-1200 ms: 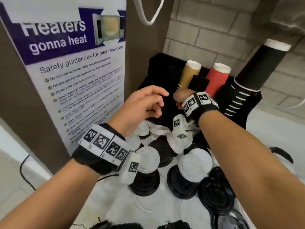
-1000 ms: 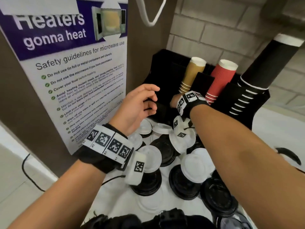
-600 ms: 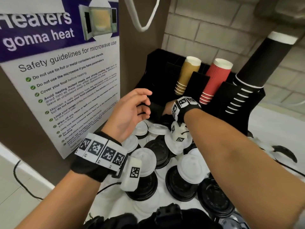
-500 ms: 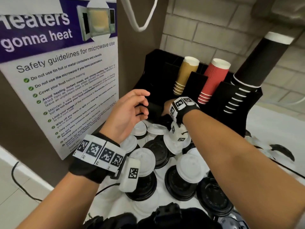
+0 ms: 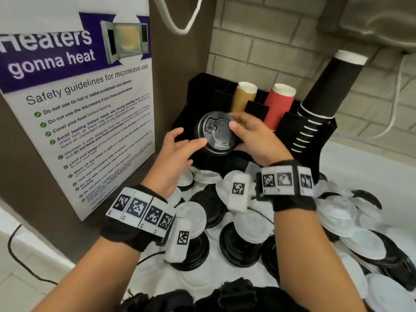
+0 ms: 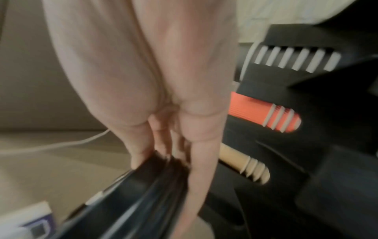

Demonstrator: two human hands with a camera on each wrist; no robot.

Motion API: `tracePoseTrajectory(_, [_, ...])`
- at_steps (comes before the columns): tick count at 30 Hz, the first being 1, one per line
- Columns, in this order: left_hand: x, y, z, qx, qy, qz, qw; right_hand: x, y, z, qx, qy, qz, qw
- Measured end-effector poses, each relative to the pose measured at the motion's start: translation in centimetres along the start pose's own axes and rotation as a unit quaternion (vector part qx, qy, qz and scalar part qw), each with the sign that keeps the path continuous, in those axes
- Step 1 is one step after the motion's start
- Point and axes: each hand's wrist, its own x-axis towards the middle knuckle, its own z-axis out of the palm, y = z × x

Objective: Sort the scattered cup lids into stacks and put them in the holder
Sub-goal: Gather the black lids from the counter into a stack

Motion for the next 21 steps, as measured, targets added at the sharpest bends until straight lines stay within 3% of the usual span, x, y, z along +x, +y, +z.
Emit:
tracePoseTrajectory(1, [-0.3,0.0,0.4,-0.027,-0.031,-0.01,0.999,-1.3,0.1,0.6,0.079,-0.039,0.004,0.996])
tracePoseTrajectory(3, [-1.1,0.1,1.2,-0.092,-0.07,-0.007,0.993,-3.3,0.6,1.6,0.105,-0.077,-0.001,0.991])
tracePoseTrajectory(5, [-1.7,0.2,2.0,-0.125,-0.081,0.0,0.989,-4.7,0.8,2.3,0.066,-0.069,-0.01,0.995])
tracePoseTrajectory(9, [-2.6,0.0,2.8,-0.095,-0.091,0.031,0.991,-7.0,1.5,1.5,-0.024,-0.066,-0.077,0.995])
tracePoseTrajectory(14, [-3.9,-0.2,3.3,-0.057,-0.131,0.037,0.989,-8.6,2.2,1.8,-0.008,-0.047,-0.116,0.992])
tracePoseTrajectory(18, [-4.3,0.3,2.4,-0.119,-0.183,-0.007,0.976,-9.0,1.9,2.2,0.003,-0.034,-0.126,0.991])
tracePoseTrajectory(21, [-4.0,0.6,1.7,-0.122,-0.149,0.008,0.981,-8.5,1.3,3.3,-0.021,-0.046,-0.125,0.991])
